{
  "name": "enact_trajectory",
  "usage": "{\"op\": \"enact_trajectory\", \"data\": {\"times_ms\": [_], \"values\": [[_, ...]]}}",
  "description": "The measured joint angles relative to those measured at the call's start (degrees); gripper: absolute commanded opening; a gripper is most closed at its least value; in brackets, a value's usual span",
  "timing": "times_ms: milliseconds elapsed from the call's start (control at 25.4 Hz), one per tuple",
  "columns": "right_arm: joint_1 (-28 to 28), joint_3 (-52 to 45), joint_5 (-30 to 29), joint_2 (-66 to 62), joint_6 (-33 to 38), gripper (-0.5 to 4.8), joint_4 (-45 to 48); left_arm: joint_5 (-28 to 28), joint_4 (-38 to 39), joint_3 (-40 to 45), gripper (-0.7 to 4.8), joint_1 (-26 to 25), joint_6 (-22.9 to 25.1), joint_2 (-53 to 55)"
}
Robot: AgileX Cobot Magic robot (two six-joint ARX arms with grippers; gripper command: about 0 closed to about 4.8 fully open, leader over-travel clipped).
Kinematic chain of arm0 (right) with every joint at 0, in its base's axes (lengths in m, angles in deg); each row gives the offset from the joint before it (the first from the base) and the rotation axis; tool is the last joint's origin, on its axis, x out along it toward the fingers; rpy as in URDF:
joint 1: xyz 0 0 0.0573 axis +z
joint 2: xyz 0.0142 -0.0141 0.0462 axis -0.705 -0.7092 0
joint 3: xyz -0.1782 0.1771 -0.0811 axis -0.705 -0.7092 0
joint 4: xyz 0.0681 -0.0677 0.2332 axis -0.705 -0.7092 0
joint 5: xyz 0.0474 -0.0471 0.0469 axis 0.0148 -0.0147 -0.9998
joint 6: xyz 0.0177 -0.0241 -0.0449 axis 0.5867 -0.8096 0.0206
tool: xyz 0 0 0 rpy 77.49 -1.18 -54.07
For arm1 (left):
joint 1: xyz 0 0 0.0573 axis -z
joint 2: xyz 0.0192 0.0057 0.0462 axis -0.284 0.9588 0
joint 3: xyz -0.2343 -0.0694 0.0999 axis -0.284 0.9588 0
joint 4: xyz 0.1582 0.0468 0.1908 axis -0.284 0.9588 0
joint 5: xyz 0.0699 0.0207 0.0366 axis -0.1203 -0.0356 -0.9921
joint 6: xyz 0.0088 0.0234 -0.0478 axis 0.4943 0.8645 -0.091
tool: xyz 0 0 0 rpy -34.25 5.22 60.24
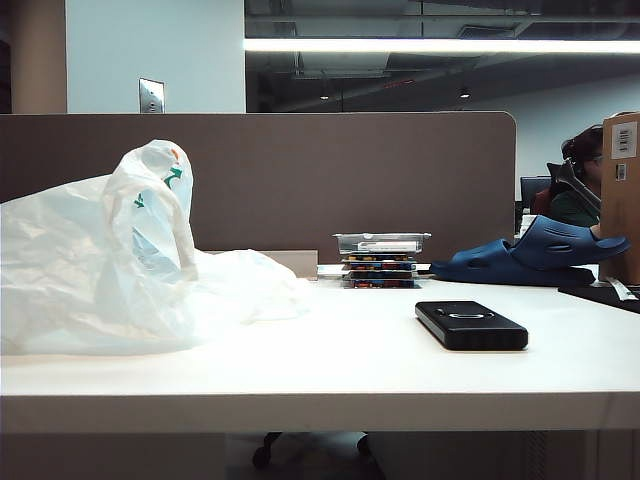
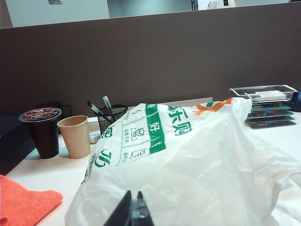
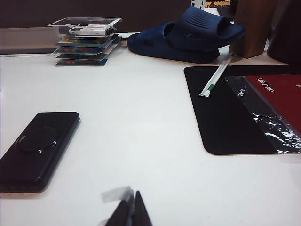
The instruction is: Put the power bank into the bag.
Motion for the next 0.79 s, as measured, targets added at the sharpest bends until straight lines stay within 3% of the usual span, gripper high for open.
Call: {"op": "enact_trajectory", "data": {"times_ms": [671, 789], "values": [[0.0, 0.0, 0.0, 0.0, 0.0, -0.06, 1.0, 0.0, -0.2, 0.0, -0.06, 0.0, 0.0, 0.0], [0.0, 0.0, -0.5, 0.0, 0.0, -0.06, 1.0, 2.3, -0.2, 0.0, -0.06, 0.0, 0.0, 0.0]]}}
